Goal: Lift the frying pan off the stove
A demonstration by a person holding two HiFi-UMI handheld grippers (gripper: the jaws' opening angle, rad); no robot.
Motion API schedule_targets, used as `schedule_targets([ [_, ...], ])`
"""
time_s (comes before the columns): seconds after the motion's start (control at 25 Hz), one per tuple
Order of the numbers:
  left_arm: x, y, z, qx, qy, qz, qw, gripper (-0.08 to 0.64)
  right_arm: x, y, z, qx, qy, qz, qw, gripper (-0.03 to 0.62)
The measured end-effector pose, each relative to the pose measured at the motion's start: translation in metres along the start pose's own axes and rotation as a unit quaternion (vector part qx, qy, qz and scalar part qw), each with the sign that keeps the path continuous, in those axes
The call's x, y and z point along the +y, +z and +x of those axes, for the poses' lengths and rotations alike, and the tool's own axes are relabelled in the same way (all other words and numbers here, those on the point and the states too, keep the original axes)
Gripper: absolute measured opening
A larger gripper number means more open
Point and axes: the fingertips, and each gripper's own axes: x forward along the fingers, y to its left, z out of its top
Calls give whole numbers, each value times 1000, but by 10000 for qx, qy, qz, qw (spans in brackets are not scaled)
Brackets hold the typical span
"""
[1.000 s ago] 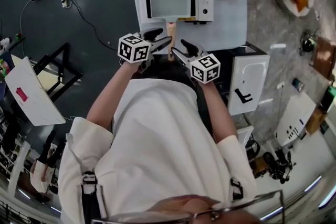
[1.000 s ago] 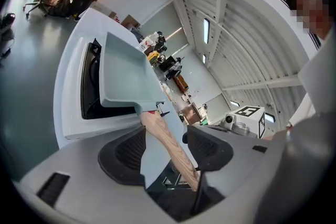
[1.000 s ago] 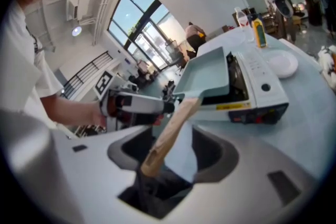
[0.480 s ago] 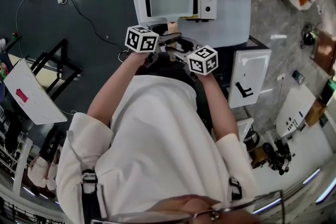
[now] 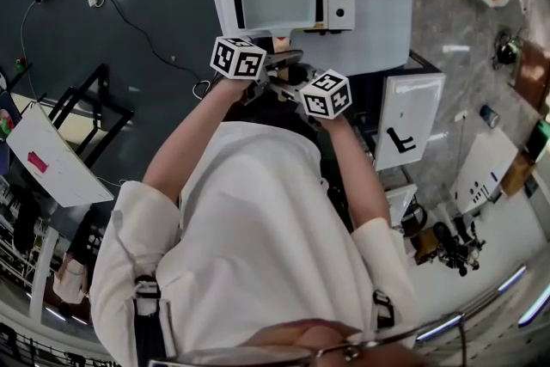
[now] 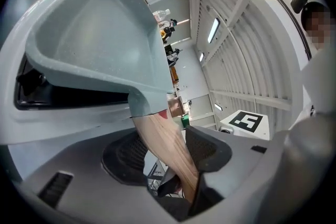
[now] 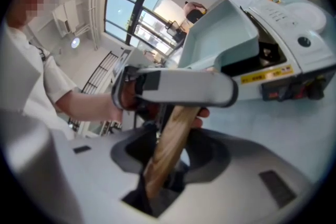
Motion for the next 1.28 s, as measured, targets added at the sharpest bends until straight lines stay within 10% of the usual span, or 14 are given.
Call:
schedule_targets([
  [1.28, -46, 29, -47, 509, -520, 454, 9963, 221, 56, 54, 3, -921, -187, 136, 9955, 181],
])
